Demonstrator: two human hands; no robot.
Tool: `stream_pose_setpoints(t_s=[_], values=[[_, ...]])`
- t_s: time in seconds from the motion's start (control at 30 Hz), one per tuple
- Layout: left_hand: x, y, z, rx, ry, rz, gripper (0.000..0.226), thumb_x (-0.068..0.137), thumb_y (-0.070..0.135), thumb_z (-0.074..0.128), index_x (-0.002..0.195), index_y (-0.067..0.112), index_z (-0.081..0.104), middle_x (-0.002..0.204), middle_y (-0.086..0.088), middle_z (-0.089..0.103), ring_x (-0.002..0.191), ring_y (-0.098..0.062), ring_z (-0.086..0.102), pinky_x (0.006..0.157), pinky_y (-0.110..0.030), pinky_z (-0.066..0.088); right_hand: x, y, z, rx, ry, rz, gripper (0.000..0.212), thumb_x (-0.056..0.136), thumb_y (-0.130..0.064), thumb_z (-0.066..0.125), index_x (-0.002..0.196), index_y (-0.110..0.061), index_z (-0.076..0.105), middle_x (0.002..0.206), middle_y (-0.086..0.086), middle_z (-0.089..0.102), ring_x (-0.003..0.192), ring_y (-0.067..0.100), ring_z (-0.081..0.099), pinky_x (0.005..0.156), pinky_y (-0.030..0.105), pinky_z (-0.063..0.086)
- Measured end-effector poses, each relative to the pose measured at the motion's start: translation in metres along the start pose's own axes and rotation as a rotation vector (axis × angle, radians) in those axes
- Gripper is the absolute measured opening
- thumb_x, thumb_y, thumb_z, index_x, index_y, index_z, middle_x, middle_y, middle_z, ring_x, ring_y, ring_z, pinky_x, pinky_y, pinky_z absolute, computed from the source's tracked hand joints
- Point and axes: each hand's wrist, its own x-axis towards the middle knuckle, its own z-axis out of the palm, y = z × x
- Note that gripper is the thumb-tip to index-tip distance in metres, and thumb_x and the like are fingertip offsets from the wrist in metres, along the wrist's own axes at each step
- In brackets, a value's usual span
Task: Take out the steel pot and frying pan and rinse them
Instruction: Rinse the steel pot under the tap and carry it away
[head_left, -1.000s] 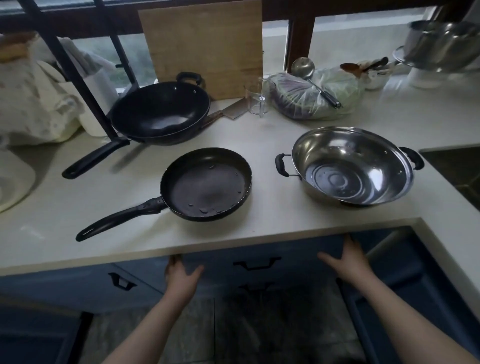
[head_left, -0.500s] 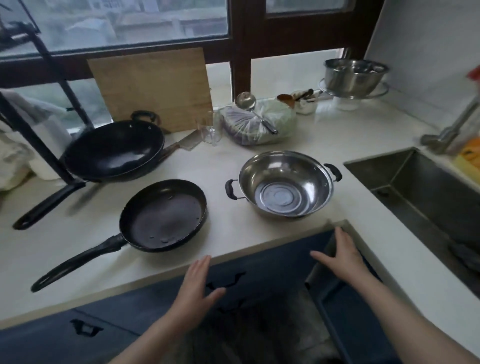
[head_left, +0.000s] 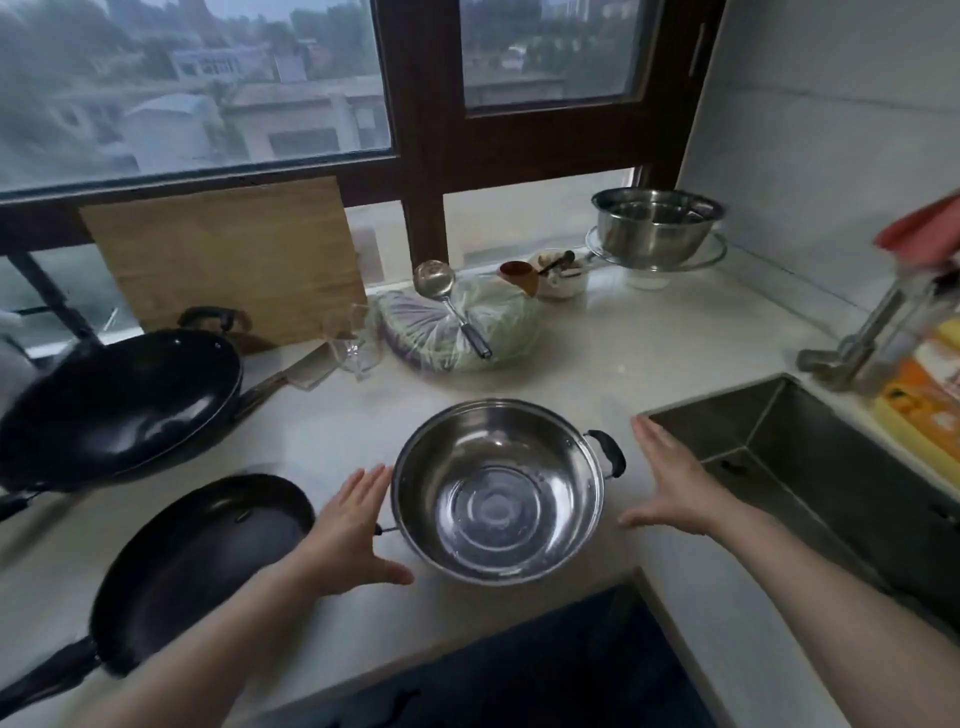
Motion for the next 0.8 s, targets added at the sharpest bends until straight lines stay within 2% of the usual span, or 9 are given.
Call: stream_pose_setpoints(t_s=[0.1,0.23,0.3,0.37,0.4,0.47,0.57,0.67,0.8], values=[[0.021,0.005,-0.008,0.001,-0.039,-0.029,0.169,0.016,0.105,0.028,0.153,0.013,-0.009,0.162,-0.002,-0.01,0.148,-0.022,-0.012,0.119,-0.03,-0.001,0.031,0.0,-0.016,-0.118,-0.136,-0.087,0.142,0.058,-0.057,0.085,0.155,-0.016,-0.01,0.162,-0.004,-0.013,0.149,0.016,-0.009,0.122,0.033,0.005],[0.032,0.008,-0.014,-0.008,-0.118,-0.032,0.172,0.016,0.102,0.04,0.153,0.011,-0.011,0.161,-0.004,-0.011,0.148,-0.021,-0.011,0.12,-0.03,-0.001,0.061,-0.004,-0.019,-0.167,-0.27,-0.158,0.141,0.058,-0.053,0.087,0.155,-0.018,-0.009,0.163,-0.002,-0.01,0.149,0.016,-0.007,0.121,0.029,0.004],[0.035,0.008,-0.016,-0.055,-0.14,-0.01,0.168,0.02,0.097,0.05,0.153,0.014,-0.01,0.16,0.001,-0.007,0.147,-0.015,-0.006,0.118,-0.023,0.0,0.072,-0.005,-0.016,-0.146,-0.312,-0.179,0.141,0.058,-0.051,0.088,0.155,-0.018,-0.008,0.163,-0.002,-0.009,0.149,0.015,-0.006,0.12,0.028,0.004],[0.038,0.008,-0.017,-0.156,-0.157,0.016,0.159,0.023,0.089,0.06,0.151,0.024,-0.007,0.152,0.014,0.001,0.144,-0.007,0.001,0.112,-0.014,0.003,0.079,-0.004,-0.013,-0.11,-0.35,-0.192,0.14,0.057,-0.05,0.088,0.155,-0.02,-0.007,0.163,-0.004,-0.008,0.149,0.013,-0.006,0.12,0.027,0.003],[0.039,0.006,-0.017,-0.193,-0.161,0.027,0.155,0.024,0.086,0.065,0.149,0.029,-0.009,0.15,0.017,0.001,0.143,-0.007,0.002,0.111,-0.013,0.004,0.082,-0.004,-0.012,-0.097,-0.367,-0.2,0.141,0.057,-0.05,0.088,0.155,-0.021,-0.008,0.163,-0.005,-0.008,0.149,0.013,-0.007,0.121,0.028,0.003],[0.041,0.003,-0.015,-0.216,-0.175,0.02,0.159,0.028,0.083,0.07,0.148,0.027,-0.017,0.149,0.017,-0.002,0.145,-0.01,0.0,0.112,-0.015,0.003,0.087,-0.001,-0.01,-0.082,-0.409,-0.202,0.143,0.054,-0.053,0.089,0.155,-0.023,-0.007,0.163,-0.007,-0.007,0.148,0.011,-0.006,0.121,0.028,0.003],[0.045,-0.006,-0.009,-0.202,-0.173,0.024,0.158,0.037,0.077,0.078,0.146,0.025,-0.024,0.151,0.015,-0.006,0.144,-0.009,-0.004,0.112,-0.017,0.001,0.091,0.001,-0.007,-0.041,-0.476,-0.193,0.15,0.044,-0.063,0.087,0.155,-0.029,-0.007,0.162,-0.009,0.0,0.148,0.01,-0.001,0.122,0.031,0.006],[0.049,-0.011,-0.007,-0.198,-0.165,0.076,0.147,0.042,0.075,0.081,0.138,0.038,-0.024,0.148,0.017,-0.007,0.14,-0.003,-0.004,0.113,-0.017,0.001,0.089,0.003,-0.003,0.005,-0.484,-0.196,0.145,0.05,-0.051,0.091,0.154,-0.035,-0.009,0.157,-0.009,0.011,0.146,0.012,0.009,0.121,0.035,0.016],[0.054,-0.015,-0.01,-0.176,-0.168,0.123,0.143,0.039,0.08,0.078,0.136,0.043,-0.021,0.146,0.015,0.006,0.137,-0.003,0.005,0.115,-0.018,0.006,0.082,0.004,0.001,0.062,-0.479,-0.179,0.144,0.054,-0.044,0.092,0.152,-0.038,-0.013,0.144,-0.009,0.02,0.136,0.012,0.025,0.115,0.028,0.025]])
